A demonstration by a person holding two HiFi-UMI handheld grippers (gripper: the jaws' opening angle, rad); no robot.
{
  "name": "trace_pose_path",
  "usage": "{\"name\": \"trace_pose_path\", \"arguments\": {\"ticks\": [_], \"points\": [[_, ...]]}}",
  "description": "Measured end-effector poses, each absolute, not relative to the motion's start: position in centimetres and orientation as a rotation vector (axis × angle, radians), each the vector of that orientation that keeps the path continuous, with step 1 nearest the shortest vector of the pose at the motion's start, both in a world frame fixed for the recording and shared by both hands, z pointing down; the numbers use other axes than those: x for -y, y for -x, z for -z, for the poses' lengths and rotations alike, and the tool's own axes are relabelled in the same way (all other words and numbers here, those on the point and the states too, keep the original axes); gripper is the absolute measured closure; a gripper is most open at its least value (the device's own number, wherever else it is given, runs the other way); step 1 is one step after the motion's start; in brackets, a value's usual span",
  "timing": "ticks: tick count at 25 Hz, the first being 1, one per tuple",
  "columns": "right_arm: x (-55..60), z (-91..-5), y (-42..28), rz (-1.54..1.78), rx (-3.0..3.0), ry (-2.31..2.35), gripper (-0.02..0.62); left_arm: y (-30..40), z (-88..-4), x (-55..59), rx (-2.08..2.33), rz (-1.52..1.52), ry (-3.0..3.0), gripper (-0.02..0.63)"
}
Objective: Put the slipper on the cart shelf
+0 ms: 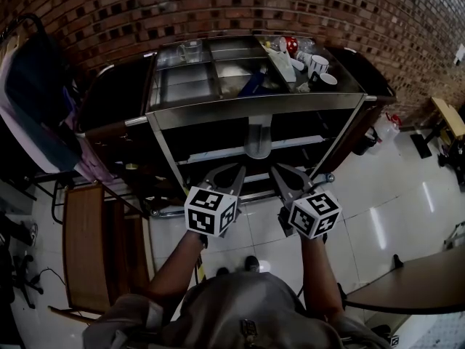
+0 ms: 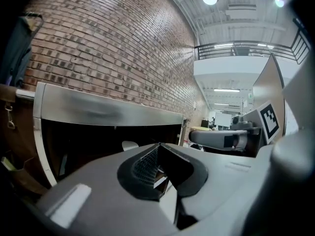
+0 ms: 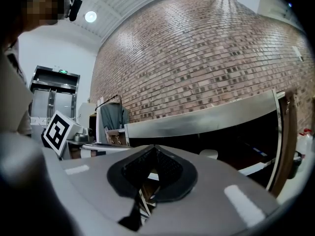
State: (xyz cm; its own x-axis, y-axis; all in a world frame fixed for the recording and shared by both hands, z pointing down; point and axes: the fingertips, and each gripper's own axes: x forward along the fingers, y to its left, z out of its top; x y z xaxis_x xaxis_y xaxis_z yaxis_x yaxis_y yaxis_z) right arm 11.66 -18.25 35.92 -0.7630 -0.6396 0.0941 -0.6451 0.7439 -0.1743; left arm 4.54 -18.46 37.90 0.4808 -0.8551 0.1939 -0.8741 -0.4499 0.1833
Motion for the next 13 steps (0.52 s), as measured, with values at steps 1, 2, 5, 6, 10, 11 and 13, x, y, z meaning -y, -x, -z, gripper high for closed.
{"name": "trace_pose_path", "arguments": {"ticks": [1, 2, 5, 6, 10, 11, 13], "points": [[18.3, -35.91, -11.7, -0.306, 2.907, -1.07, 0.595, -4.61, -37.91, 18.5, 1.476, -0.106, -2.473, 0.598], [18.34, -35.88, -11.74, -0.305, 2.908, -1.069, 0.595, -4.69, -37.93, 18.53, 1.475, -0.106, -2.473, 0.598], [18.37, -35.75, -11.83, -0.303, 2.909, -1.064, 0.595, -4.92, -38.03, 18.54, 1.469, -0.107, -2.47, 0.598], [18.37, -35.73, -11.86, -0.302, 2.91, -1.062, 0.595, -4.98, -38.08, 18.53, 1.468, -0.107, -2.469, 0.598], [18.32, -35.79, -11.93, -0.3, 2.911, -1.055, 0.595, -5.19, -38.31, 18.49, 1.462, -0.11, -2.467, 0.598], [18.32, -35.78, -11.95, -0.299, 2.911, -1.053, 0.595, -5.23, -38.34, 18.49, 1.461, -0.111, -2.466, 0.598], [18.33, -35.74, -11.98, -0.295, 2.91, -1.051, 0.595, -5.31, -38.37, 18.49, 1.459, -0.113, -2.467, 0.598]]}}
